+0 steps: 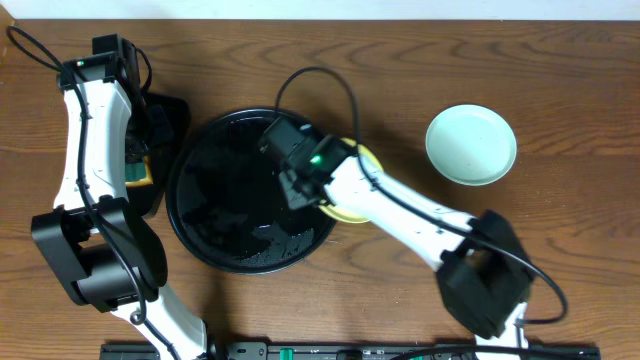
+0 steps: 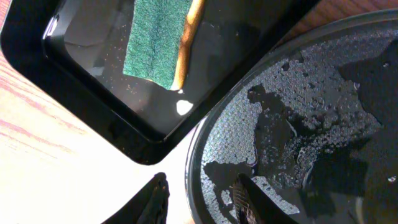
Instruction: Clean dirty plates on tray and stack at the side
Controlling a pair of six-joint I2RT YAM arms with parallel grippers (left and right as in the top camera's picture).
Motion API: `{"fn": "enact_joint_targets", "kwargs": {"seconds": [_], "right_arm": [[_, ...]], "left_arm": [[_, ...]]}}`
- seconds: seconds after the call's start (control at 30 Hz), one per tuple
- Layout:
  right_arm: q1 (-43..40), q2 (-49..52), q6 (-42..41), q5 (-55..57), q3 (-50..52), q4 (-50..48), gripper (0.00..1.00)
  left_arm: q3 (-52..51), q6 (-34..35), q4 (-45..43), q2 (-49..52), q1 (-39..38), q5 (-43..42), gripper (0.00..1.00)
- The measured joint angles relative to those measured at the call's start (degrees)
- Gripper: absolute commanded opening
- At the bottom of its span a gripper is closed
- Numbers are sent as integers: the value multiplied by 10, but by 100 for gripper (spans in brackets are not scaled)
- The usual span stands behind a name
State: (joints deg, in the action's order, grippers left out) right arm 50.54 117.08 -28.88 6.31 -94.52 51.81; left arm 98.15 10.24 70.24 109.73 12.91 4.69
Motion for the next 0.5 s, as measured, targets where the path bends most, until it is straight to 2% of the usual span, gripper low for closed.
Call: {"fn": "enact_joint_targets", "kwargs": {"seconds": [0.23,0.37,0.5], "right_arm": [[46,120,36,-6,-58,27,2],[61,138,64,-10,-111,38,1],[69,144,76,-17,-116,40,1]], "left_arm": [[0,0,2,0,0,0,36],[0,0,3,0,0,0,36],[0,0,4,0,0,0,36]]}}
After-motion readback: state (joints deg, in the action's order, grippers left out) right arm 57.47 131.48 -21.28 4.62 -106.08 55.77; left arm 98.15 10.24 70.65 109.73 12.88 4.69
